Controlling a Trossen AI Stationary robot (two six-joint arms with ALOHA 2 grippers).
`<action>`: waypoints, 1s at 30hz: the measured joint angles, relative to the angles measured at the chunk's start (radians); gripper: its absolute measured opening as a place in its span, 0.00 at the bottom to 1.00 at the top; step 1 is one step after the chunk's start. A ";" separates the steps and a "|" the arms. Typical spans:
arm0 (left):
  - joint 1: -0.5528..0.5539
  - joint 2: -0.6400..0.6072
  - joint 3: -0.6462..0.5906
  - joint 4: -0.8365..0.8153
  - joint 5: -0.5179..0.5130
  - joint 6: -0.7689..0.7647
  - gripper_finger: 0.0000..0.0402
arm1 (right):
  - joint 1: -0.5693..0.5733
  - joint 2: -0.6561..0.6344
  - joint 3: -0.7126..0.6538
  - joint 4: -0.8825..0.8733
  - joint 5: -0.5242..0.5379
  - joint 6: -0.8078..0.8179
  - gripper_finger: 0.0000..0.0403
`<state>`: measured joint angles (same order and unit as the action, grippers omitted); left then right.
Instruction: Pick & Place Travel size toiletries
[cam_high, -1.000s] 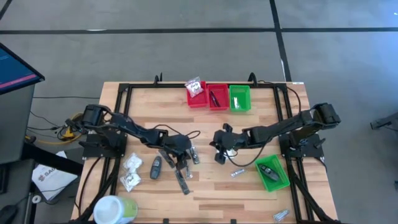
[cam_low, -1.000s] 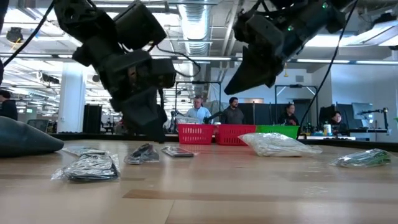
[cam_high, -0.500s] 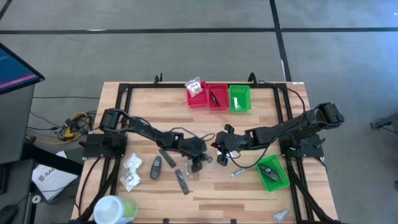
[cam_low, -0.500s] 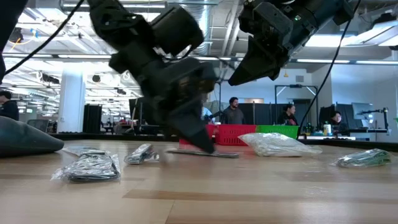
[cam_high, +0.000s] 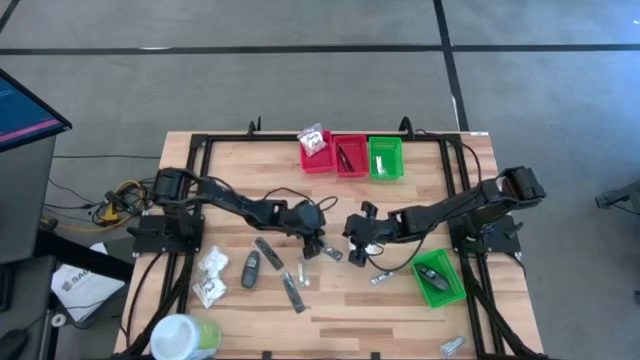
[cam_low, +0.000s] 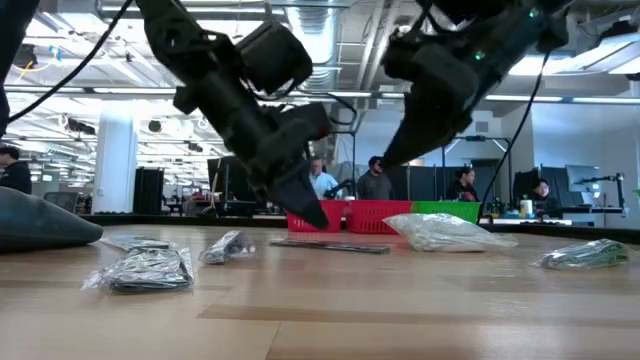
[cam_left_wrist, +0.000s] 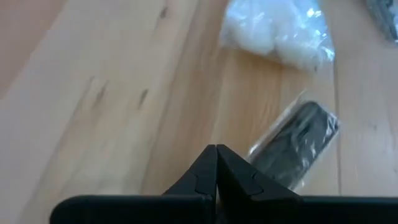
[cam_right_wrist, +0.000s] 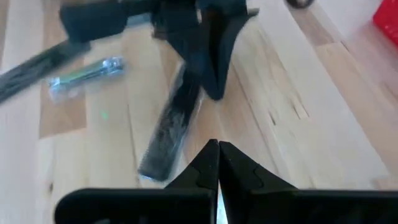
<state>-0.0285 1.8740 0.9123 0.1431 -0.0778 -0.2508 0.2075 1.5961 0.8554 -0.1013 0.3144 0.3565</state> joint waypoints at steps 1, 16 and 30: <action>0.002 0.007 -0.005 0.019 0.006 0.000 0.00 | -0.005 0.014 0.004 0.014 0.000 0.000 0.00; -0.077 0.012 -0.015 0.167 0.112 0.070 0.00 | -0.030 0.027 0.001 0.019 -0.007 -0.016 0.00; -0.066 0.020 -0.015 0.191 0.207 0.117 0.00 | -0.031 0.027 0.001 0.031 -0.007 -0.026 0.00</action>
<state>-0.0948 1.8944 0.8974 0.3343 0.1295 -0.1338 0.1761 1.6233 0.8566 -0.0706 0.3073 0.3304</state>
